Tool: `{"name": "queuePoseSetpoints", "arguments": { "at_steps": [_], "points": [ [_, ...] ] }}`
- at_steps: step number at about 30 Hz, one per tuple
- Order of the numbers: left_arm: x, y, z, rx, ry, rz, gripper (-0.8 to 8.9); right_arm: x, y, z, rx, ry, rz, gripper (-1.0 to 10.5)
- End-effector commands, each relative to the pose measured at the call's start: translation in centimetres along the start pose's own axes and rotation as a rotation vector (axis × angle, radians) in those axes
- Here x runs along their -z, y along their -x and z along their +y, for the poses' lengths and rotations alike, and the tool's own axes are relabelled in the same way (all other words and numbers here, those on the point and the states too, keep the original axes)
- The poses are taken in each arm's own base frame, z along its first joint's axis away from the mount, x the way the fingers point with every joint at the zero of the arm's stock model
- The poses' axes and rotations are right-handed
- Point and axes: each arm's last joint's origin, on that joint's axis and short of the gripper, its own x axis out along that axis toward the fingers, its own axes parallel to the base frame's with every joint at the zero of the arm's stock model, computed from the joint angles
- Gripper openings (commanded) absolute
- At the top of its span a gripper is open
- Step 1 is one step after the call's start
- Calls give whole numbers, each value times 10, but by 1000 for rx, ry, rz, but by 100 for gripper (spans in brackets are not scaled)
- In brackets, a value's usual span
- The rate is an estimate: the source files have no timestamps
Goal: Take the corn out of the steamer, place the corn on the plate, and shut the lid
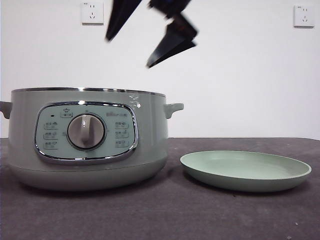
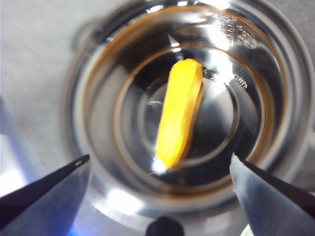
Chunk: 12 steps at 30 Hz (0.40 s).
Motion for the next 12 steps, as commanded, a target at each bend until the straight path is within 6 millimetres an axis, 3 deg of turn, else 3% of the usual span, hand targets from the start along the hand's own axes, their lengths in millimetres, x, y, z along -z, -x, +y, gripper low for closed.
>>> {"name": "queuePoseSetpoints", "arguments": {
  "at_steps": [1,6,12],
  "points": [
    [-5,11,3,-6,21,-59,-9,-13,-24,2,32,54,47,463],
    [-1,11,4,-29,13,-32,-9,-25,-63,7,52,111,115,434],
    [-1,11,4,-29,11,-27,-9,-25,-102,11,72,151,163,434]
  ]
}}
